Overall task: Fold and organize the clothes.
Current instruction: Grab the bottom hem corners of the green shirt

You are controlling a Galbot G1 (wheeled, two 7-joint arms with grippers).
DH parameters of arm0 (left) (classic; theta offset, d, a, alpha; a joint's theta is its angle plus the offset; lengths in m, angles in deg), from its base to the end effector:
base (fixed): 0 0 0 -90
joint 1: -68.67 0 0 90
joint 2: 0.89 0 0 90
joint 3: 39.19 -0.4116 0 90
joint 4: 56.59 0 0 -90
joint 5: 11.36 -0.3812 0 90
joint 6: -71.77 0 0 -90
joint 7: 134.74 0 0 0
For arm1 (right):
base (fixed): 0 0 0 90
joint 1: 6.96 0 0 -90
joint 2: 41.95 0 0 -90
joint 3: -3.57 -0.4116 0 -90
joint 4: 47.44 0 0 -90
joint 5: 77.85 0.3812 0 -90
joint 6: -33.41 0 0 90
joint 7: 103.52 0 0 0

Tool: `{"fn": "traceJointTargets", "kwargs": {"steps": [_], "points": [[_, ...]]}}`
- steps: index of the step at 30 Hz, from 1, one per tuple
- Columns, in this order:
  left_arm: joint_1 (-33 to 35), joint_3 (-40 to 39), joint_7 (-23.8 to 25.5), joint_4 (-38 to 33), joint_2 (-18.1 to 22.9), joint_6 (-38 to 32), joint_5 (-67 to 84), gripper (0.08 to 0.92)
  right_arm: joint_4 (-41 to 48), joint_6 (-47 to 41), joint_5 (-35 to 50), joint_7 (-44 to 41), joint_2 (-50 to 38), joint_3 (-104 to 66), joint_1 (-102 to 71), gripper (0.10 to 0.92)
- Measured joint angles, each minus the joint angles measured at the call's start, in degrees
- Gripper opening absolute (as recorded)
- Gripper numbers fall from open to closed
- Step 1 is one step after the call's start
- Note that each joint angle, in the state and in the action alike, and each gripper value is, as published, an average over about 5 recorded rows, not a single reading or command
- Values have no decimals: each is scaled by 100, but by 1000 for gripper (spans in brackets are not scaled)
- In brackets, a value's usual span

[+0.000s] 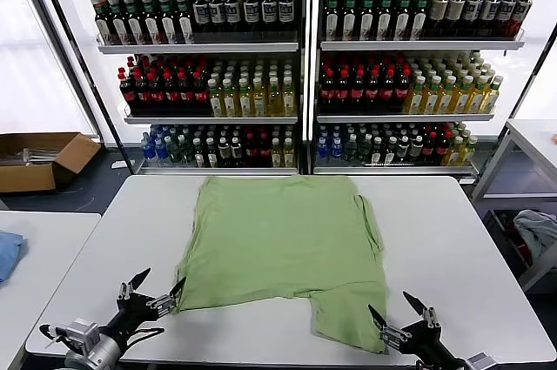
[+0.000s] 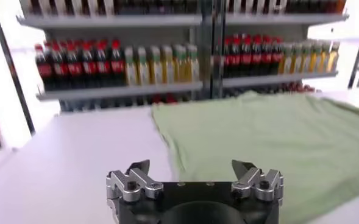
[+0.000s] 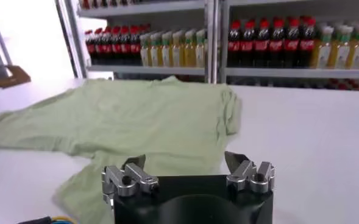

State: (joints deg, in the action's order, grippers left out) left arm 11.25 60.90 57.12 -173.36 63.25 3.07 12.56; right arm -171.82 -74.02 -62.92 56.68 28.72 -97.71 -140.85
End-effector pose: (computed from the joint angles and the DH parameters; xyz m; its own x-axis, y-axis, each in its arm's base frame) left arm 0.1801 0.1583 -0.3404 -0.8703 0.2337 0.4335 0.2441 0.9692 -0.0323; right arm 0.1080 -0.1231 -0.3327 -0.8335 -0.3313 0.4422 -0.3548 0.9344 0.0313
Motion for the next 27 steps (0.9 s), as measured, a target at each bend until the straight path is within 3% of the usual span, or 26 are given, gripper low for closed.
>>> {"fn": "traceJointTargets", "kwargs": {"steps": [5,14,27], "points": [[-8,-179,-131,52,-90,179,71,823,34,-82,-88,57,-20,102,-20,778],[-43,-441,-333,161,-124,411,143,807,149,-200,-296,210,52,405,10,533],[88,-601,-644,96,81,466,117,455,213,-78,-385,249,162,617,-15,161]]}}
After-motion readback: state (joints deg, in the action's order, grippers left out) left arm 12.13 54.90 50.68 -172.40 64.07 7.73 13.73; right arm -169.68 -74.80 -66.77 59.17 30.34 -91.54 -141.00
